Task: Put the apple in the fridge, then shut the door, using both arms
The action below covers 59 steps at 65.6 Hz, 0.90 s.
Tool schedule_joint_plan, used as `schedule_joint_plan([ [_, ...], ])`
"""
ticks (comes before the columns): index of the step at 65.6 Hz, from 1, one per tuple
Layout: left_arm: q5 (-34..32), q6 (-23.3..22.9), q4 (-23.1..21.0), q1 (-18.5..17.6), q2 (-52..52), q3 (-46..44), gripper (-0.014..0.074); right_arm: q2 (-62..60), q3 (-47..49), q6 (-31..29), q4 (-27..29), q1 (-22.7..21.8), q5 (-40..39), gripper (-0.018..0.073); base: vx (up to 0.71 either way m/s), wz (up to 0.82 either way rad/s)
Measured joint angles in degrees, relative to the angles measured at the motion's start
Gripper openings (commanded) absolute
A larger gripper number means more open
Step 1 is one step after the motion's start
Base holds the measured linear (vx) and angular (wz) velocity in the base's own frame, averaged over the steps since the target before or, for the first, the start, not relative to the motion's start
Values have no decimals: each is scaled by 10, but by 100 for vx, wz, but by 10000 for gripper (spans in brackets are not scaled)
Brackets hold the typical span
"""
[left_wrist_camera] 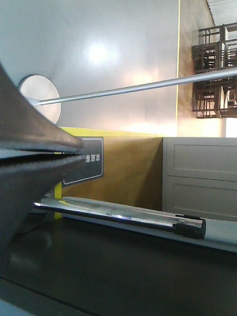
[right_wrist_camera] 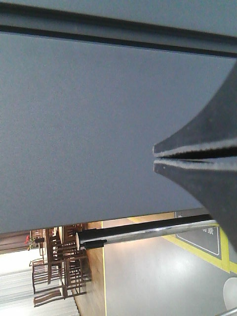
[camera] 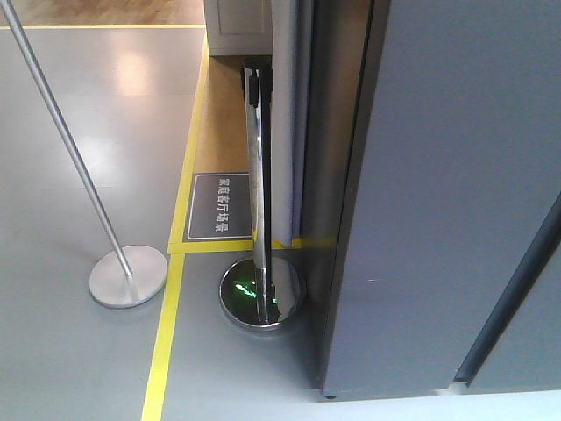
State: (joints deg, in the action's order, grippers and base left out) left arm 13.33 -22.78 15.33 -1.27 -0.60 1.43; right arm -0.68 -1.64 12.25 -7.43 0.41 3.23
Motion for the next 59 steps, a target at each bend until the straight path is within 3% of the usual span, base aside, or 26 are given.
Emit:
schedule_joint_plan([
  [59, 0, 0, 0, 0, 0, 0, -7, 0, 0, 0, 0, 0, 0, -3, 0, 0],
])
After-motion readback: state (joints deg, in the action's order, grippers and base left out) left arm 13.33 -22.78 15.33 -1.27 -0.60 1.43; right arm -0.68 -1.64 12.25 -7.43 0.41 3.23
